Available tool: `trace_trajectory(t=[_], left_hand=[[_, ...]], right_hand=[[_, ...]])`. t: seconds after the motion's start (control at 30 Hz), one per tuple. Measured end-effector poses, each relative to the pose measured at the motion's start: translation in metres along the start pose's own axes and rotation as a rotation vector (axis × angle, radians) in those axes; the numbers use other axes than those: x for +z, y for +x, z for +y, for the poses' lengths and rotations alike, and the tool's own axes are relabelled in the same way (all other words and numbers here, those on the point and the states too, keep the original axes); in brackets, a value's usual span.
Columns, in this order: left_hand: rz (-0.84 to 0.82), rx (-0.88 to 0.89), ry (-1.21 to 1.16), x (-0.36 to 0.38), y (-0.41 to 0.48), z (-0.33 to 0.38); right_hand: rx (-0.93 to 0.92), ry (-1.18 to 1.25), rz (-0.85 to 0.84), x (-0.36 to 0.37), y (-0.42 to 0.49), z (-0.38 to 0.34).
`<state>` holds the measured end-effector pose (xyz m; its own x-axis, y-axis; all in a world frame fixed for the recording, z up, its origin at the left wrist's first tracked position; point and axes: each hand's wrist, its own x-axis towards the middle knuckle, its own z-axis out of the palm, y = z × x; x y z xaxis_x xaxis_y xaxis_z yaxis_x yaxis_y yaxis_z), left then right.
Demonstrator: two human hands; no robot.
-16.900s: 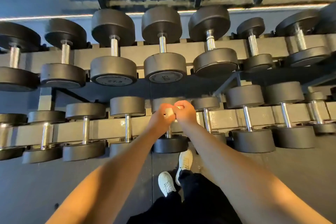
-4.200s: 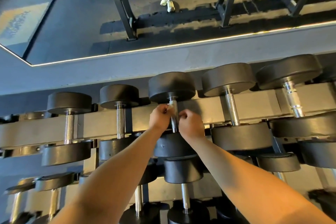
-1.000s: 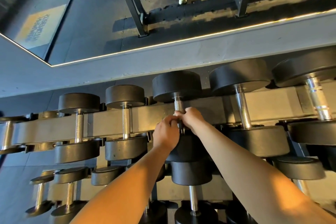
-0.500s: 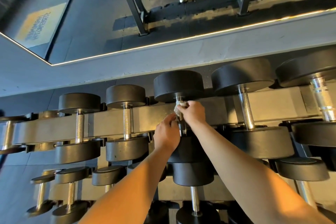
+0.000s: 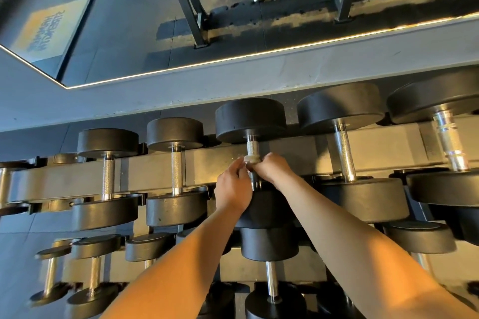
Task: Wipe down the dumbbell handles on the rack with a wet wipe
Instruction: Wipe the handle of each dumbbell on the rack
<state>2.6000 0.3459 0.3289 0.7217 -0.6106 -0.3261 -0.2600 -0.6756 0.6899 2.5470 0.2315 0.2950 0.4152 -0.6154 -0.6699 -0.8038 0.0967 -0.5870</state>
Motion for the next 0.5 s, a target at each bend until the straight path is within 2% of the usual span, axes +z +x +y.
trace_trajectory(t=[0.3,0.43,0.5], left_hand=[[-0.018,0.032,0.017,0.001,0.003,-0.004],[-0.003,0.035,-0.084,-0.001,0.002,-0.003],[0.012,0.026,-0.169,-0.002,0.000,-0.005]], right_hand=[[0.053,-0.320,-0.157,-0.002,-0.018,0.000],[0.060,-0.272,-0.080,-0.005,-0.027,0.000],[0.112,-0.165,-0.001,-0.008,-0.037,0.005]])
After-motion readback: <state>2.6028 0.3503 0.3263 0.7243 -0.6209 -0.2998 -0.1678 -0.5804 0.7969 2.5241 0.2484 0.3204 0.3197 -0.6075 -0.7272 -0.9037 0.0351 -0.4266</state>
